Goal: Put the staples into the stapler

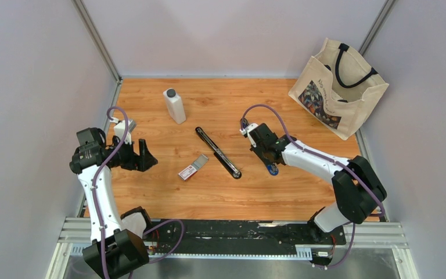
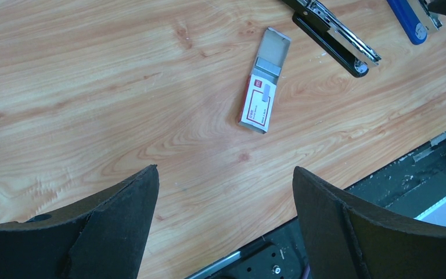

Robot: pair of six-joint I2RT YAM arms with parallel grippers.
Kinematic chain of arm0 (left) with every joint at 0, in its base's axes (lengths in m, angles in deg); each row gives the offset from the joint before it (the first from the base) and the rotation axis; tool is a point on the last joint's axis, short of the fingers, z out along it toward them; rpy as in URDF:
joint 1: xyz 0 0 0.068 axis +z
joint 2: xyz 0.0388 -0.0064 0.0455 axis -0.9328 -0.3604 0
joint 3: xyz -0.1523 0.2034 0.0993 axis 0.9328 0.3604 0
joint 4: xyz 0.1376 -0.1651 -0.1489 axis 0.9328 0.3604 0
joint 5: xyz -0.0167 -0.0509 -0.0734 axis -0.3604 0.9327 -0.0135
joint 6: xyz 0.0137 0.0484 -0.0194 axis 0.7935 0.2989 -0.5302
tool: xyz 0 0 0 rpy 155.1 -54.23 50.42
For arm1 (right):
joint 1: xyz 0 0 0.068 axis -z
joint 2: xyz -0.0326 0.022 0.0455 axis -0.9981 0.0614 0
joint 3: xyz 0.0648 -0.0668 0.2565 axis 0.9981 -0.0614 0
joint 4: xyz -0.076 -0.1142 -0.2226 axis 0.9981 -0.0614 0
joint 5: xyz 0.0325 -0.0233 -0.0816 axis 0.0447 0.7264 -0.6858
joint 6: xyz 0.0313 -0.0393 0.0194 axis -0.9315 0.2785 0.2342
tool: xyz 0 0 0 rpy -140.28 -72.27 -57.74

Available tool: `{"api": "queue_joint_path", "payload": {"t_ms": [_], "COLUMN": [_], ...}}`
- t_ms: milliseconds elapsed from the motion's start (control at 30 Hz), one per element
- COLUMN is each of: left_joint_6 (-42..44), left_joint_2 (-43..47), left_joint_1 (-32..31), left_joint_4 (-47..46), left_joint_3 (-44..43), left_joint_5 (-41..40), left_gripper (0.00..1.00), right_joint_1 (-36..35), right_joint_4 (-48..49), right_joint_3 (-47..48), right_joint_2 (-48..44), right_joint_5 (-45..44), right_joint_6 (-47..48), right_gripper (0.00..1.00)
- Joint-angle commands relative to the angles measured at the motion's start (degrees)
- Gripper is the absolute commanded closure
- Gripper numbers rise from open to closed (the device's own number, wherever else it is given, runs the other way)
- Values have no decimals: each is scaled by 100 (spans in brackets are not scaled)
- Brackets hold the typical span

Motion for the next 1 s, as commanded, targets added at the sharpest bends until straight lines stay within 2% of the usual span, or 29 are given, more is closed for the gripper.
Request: {"api": "queue_joint_path", "payload": {"t_ms": [0, 233, 967], "left_joint_6": [43, 34, 8], "left_joint_2": [4, -14, -49], "left_joint_1": [77, 60, 68], "left_joint_4": [-36, -36, -62], "left_joint_3": [-10, -19, -10], "left_joint_5": [80, 80, 45], "left_gripper": [7, 7, 7], "right_joint_1": [29, 29, 214], "right_joint_4": [-20, 94, -170], "right_joint_3": [272, 245, 263], "right_joint_2": [-251, -445, -217], "right_joint_5": [-41, -198, 390], "right_joint_6": [-172, -172, -506], "right_gripper": [85, 86, 87]}}
